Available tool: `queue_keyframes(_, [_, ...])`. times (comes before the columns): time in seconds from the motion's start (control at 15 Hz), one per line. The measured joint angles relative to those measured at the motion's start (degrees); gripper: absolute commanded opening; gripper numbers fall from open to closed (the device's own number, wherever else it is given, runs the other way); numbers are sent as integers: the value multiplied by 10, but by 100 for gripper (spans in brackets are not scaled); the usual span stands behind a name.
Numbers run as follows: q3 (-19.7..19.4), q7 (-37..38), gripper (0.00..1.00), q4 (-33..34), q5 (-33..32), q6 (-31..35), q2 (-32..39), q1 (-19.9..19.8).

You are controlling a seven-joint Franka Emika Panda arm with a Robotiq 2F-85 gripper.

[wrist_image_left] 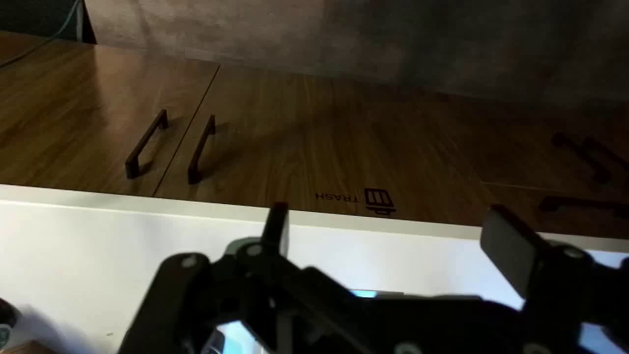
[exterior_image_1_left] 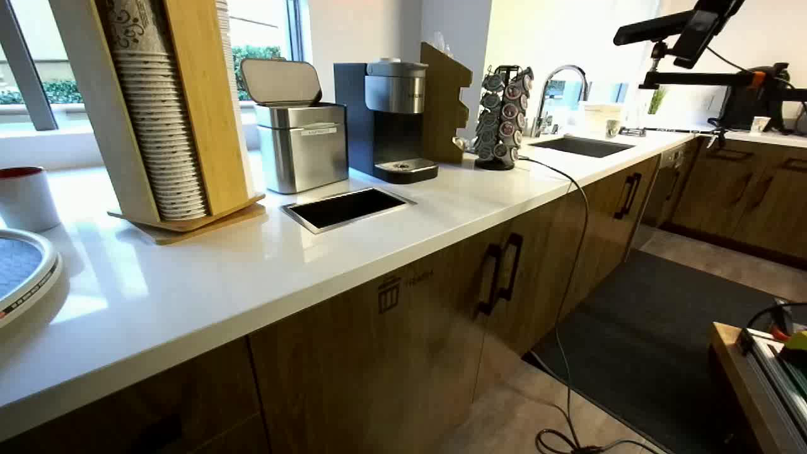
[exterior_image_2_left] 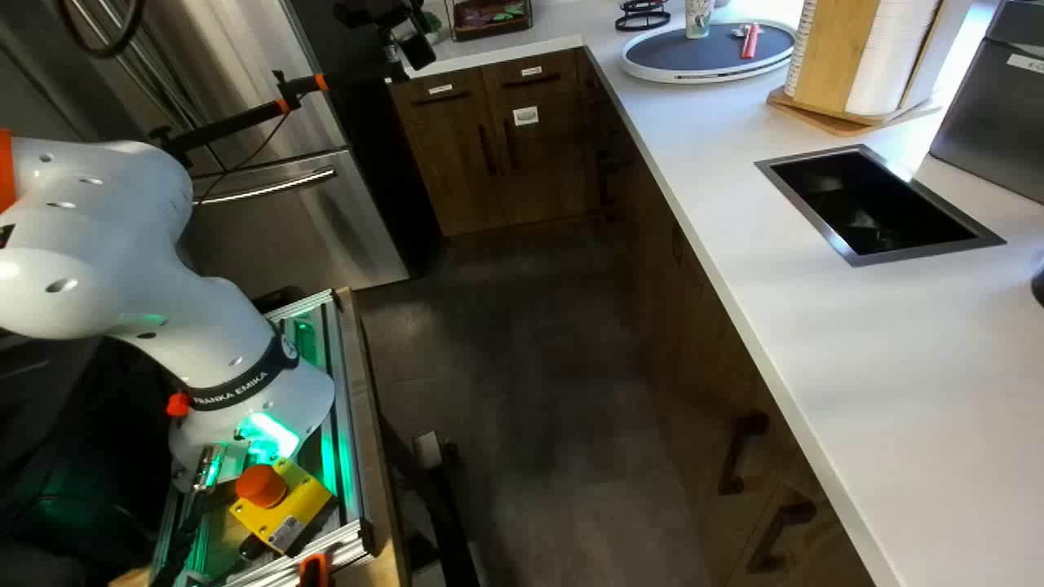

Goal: Open the cabinet door on the far left

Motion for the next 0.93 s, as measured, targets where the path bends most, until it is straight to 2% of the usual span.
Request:
queue_keyframes(0.67, [0,0,100,1,0,1,1,0])
queue_keyframes(0.93, [-26,-17,100,-9,-3,35,31,-2])
